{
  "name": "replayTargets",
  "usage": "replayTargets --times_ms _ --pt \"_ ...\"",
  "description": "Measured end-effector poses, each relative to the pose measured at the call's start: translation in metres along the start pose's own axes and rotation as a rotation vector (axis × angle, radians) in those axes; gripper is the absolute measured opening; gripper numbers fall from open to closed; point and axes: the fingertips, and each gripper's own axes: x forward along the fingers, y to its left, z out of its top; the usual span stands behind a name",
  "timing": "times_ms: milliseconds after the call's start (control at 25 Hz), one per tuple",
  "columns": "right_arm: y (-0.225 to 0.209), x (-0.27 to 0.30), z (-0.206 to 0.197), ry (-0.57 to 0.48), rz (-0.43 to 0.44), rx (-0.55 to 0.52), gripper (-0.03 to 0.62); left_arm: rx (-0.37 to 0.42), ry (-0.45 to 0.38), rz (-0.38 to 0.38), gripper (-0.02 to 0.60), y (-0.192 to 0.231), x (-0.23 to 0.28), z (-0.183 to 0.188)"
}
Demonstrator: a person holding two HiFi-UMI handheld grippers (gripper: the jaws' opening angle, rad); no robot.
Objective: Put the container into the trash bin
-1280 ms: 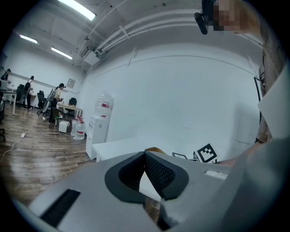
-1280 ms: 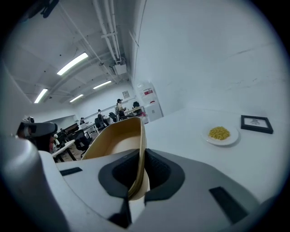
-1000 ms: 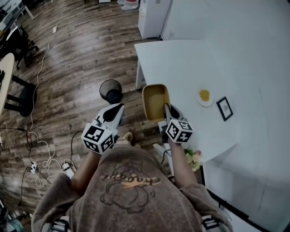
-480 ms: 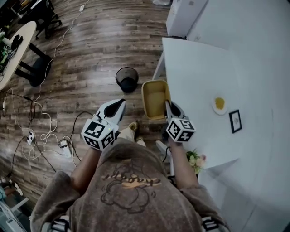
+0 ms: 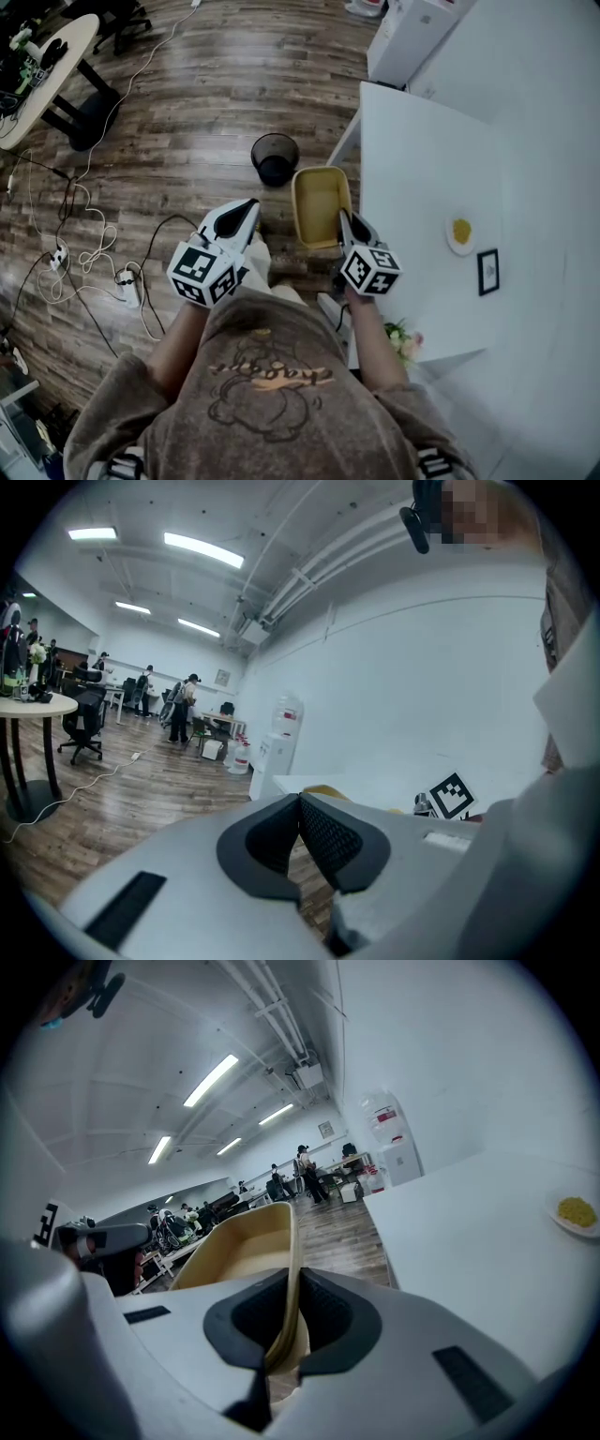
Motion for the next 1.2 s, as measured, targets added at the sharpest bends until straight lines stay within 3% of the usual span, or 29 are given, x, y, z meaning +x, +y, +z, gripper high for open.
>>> replayTargets --times_ms 520,1200 --pt "0.012 0.087 0.019 0.030 0.017 -0.025 0.026 -0.029 -0.011 0.015 0.003 0.077 0.041 0.014" --pt "0.016 0.228 0.098 0.060 -0.020 0.000 0.026 -0.058 -0.003 -0.028 0.003 0.209 0.154 0.089"
